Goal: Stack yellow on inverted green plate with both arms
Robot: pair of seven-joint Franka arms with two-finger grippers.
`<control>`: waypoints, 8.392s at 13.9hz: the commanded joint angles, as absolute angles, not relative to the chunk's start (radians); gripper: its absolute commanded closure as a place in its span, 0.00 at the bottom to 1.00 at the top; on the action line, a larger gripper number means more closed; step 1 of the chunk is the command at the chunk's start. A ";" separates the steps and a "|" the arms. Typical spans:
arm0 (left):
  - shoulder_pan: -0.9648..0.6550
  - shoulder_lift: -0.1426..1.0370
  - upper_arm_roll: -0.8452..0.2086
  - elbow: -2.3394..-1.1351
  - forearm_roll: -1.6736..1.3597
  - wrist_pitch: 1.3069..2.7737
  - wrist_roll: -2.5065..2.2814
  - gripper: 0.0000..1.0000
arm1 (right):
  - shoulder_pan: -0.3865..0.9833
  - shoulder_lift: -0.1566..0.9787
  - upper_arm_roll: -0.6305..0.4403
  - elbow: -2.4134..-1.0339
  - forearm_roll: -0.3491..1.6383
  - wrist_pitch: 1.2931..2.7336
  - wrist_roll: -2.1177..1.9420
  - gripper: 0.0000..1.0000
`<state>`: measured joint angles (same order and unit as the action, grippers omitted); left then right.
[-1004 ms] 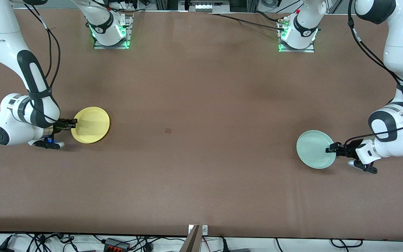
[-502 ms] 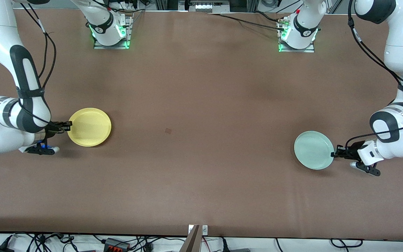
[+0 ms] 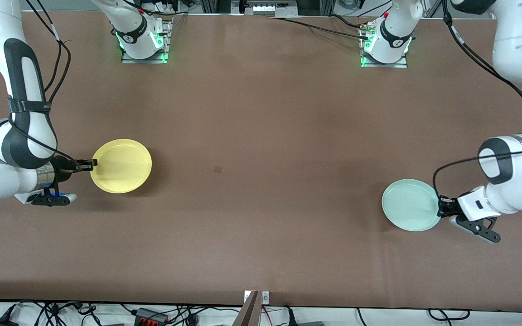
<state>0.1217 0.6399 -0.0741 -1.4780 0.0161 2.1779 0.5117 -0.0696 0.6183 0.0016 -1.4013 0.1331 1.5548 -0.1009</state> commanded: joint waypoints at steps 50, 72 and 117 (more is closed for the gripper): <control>-0.342 0.572 -0.100 -1.189 0.251 1.647 -0.522 0.00 | 0.351 0.681 0.009 -1.302 0.308 1.704 0.242 1.00; -0.008 0.129 -0.086 -1.554 -0.017 1.671 0.089 0.00 | 0.712 1.022 0.045 -1.123 0.701 2.270 0.888 1.00; 0.029 -0.018 -0.101 -1.677 0.002 1.672 0.040 0.00 | 0.088 0.327 -0.131 -1.241 0.058 1.568 0.084 0.00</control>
